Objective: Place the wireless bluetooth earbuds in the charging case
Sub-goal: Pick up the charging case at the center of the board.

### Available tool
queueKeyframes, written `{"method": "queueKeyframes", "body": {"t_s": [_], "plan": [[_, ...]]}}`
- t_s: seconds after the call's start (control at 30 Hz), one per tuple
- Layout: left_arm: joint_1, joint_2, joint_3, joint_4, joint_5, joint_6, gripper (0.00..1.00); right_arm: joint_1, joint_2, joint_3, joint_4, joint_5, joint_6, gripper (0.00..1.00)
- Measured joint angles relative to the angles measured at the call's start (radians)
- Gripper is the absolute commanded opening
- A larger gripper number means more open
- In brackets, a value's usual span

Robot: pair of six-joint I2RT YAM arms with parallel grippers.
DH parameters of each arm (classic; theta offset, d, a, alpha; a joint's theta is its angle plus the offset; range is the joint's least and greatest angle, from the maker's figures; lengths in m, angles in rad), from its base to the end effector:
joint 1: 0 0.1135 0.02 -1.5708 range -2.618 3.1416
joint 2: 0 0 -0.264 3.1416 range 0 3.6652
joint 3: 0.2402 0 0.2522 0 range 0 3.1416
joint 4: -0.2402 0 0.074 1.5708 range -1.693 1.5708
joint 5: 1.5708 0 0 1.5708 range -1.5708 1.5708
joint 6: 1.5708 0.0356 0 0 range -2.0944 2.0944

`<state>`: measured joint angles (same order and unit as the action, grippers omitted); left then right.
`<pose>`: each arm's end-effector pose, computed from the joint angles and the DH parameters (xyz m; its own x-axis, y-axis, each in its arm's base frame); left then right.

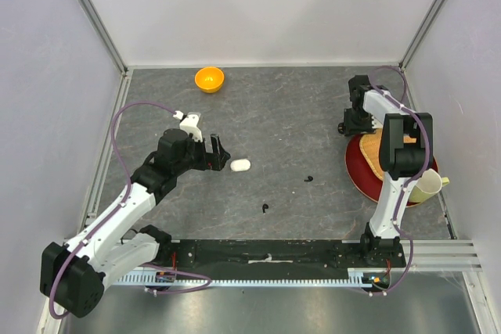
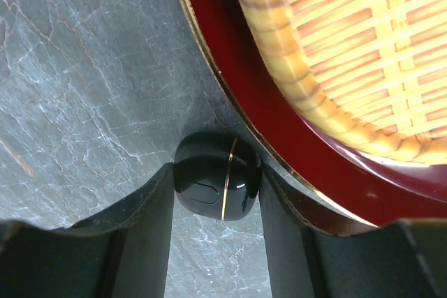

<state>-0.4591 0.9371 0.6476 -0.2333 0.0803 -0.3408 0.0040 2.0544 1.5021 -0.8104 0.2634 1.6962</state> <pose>0.1874 -0.0958 0.2591 -0.5903 -0.0798 -0.8032 0.3254 0.8871 -0.3273 0.4052 -0.0077 0.1638 0.1719 0.9586 -0.2269 0.9645 -0.1169 0.2368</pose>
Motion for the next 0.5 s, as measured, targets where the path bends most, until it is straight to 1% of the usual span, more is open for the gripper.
{"method": "queueKeyframes", "body": {"t_s": [0.07,0.17,0.27,0.33,0.43,0.5], "plan": [[0.0,0.001,0.0,-0.001,0.0,0.0,0.99,0.0,0.0,0.0,0.006,0.0,-0.024,0.22],[0.0,0.001,0.0,-0.001,0.0,0.0,0.99,0.0,0.0,0.0,0.035,-0.004,-0.13,0.18],[0.0,0.001,0.0,-0.001,0.0,0.0,0.99,0.006,0.0,-0.002,0.083,-0.01,-0.278,0.18],[0.0,0.001,0.0,-0.002,0.0,0.0,0.99,0.024,-0.009,-0.027,0.163,-0.021,-0.408,0.19],[0.0,0.0,0.0,-0.002,0.0,0.0,0.99,0.088,-0.059,-0.121,0.313,-0.062,-0.622,0.2],[0.0,-0.002,0.0,-0.003,0.0,0.0,0.99,0.143,-0.086,-0.167,0.369,-0.098,-0.745,0.2]]}}
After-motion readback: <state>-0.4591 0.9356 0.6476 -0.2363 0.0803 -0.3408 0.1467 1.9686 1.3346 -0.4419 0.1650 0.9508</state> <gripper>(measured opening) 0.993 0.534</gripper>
